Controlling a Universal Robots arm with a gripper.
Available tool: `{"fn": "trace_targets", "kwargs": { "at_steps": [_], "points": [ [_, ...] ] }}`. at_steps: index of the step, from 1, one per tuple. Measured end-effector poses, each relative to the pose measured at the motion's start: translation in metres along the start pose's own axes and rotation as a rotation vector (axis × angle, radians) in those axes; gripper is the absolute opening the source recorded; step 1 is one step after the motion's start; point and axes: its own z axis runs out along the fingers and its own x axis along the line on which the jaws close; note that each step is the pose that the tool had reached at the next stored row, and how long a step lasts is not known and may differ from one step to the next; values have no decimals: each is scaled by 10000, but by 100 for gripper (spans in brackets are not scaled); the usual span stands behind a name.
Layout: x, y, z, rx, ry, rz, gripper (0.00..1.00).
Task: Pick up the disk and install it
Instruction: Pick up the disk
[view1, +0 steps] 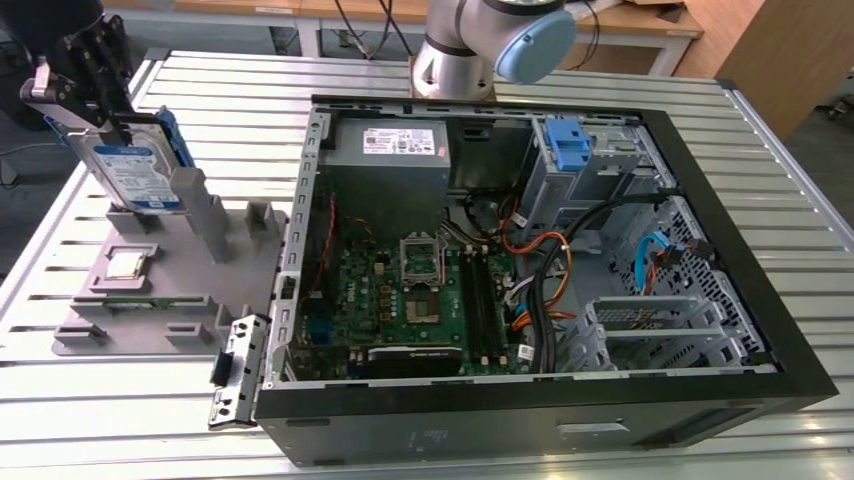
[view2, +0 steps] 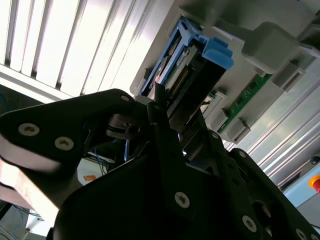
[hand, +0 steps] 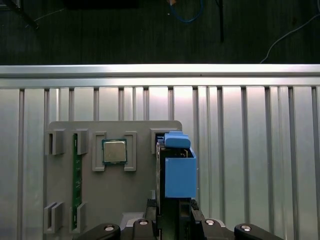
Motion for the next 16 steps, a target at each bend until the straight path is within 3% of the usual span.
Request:
{"fn": "trace_targets", "kwargs": {
  "at_steps": [6, 16],
  "points": [
    [0, 0, -16, -3, 2, 0, 35],
    [-4, 3, -115, 2, -1, 0, 35]
  ]
}}
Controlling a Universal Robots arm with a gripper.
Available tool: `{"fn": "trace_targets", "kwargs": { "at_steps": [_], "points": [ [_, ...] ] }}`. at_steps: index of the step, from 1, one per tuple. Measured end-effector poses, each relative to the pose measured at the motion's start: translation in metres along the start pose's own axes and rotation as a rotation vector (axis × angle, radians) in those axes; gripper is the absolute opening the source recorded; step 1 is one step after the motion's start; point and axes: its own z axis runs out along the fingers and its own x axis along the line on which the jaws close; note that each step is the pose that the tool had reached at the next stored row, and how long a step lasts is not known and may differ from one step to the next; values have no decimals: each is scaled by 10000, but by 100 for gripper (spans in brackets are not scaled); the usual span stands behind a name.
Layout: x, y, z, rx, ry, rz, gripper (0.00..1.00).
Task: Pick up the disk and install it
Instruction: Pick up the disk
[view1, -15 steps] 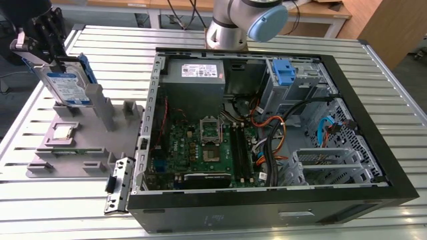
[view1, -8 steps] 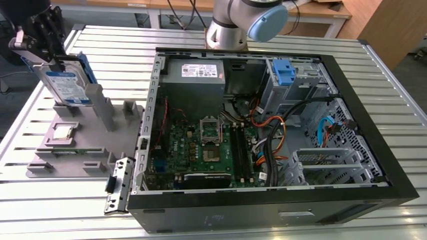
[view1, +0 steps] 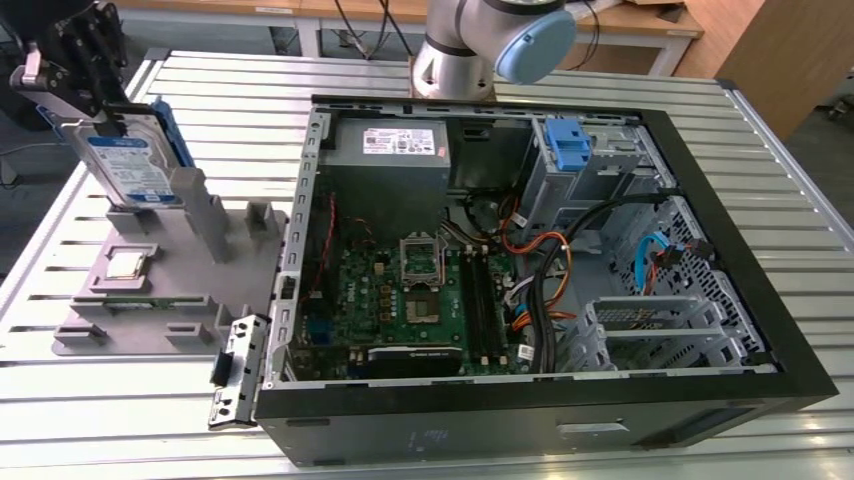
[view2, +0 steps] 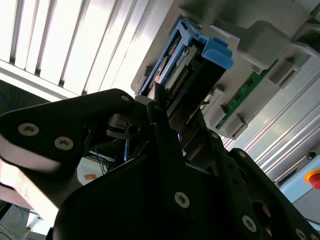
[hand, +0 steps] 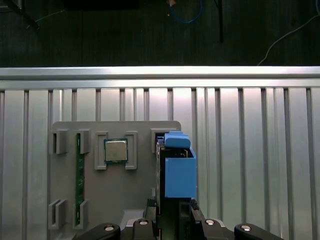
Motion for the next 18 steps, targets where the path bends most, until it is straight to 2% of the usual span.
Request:
{"fn": "trace_targets", "kwargs": {
  "at_steps": [6, 14, 18],
  "points": [
    [0, 0, -9, -5, 3, 0, 35],
    [-3, 3, -102, -3, 2, 0, 35],
    [-4, 3, -121, -1, 1, 0, 35]
  ]
}}
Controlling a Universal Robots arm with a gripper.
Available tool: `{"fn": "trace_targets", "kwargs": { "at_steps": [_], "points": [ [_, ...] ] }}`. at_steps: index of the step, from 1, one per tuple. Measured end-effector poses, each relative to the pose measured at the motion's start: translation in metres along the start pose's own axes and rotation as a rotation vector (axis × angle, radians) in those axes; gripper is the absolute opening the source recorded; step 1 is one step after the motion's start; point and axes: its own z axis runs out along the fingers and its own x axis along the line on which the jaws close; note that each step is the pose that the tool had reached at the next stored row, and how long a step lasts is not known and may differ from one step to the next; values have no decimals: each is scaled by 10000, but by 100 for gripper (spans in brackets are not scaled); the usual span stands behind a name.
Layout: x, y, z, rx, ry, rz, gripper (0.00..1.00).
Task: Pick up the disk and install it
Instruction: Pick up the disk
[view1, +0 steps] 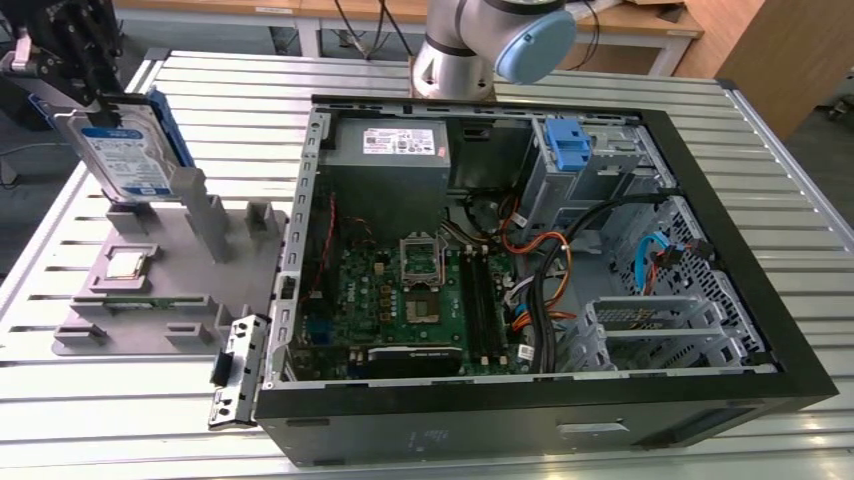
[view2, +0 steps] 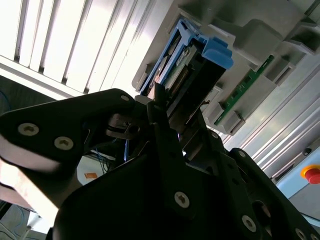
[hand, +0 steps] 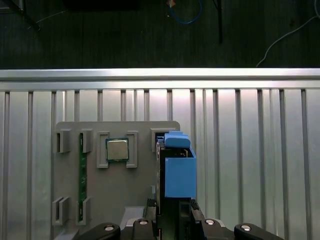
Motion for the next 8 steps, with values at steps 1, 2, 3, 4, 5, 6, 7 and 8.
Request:
{"fn": "trace_targets", "kwargs": {
  "at_steps": [1, 2, 3, 4, 5, 6, 7, 8],
  "points": [
    [0, 0, -4, -2, 1, 0, 35],
    [0, 0, -5, 0, 0, 0, 35],
    [0, 0, -6, 1, 0, 0, 35],
    [0, 0, -7, 0, 0, 0, 35],
    [0, 0, -8, -1, 1, 0, 35],
    [0, 0, -9, -2, 1, 0, 35],
    [0, 0, -12, -2, 1, 0, 35],
    [0, 1, -18, -5, 3, -1, 35]
  ]
}}
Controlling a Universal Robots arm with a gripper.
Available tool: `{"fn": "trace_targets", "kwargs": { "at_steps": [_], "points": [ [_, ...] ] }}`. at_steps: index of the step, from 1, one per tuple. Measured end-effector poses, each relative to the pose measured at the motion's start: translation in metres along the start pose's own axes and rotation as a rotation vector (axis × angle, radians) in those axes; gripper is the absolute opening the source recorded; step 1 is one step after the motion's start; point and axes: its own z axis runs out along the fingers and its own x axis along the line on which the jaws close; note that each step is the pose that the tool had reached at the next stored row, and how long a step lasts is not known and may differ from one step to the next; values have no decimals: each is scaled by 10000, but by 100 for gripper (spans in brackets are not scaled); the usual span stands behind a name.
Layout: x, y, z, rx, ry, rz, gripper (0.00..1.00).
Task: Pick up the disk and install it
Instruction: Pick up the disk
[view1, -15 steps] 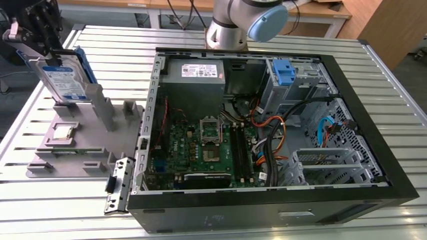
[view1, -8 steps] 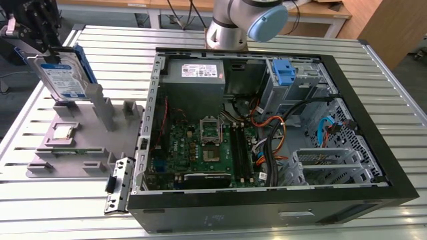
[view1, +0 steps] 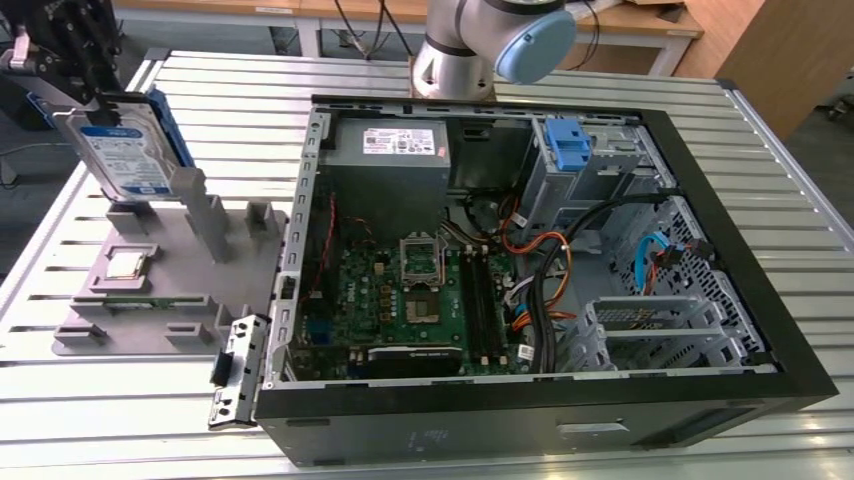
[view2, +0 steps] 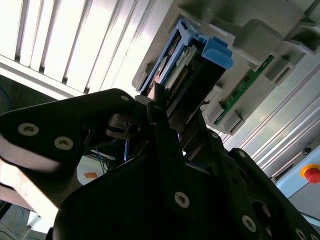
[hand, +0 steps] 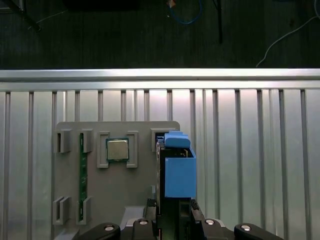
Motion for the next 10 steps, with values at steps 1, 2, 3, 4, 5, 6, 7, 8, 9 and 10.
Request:
{"fn": "trace_targets", "kwargs": {
  "at_steps": [1, 2, 3, 4, 5, 6, 7, 8, 9, 10],
  "points": [
    [0, 0, -6, 1, -1, 0, 35],
    [-1, 0, -12, 3, -2, 0, 35],
    [-1, 0, -18, 3, -2, 0, 35],
    [-1, 0, -26, 3, -2, 1, 35],
    [-1, 1, -34, 3, -2, 1, 35],
    [-2, 1, -43, 4, -2, 0, 35],
    [-2, 1, -54, 4, -2, 0, 35],
    [-2, 1, -61, 4, -2, 0, 35],
    [-2, 2, -68, 4, -2, 0, 35],
    [-3, 2, -75, 5, -2, 0, 35]
  ]
}}
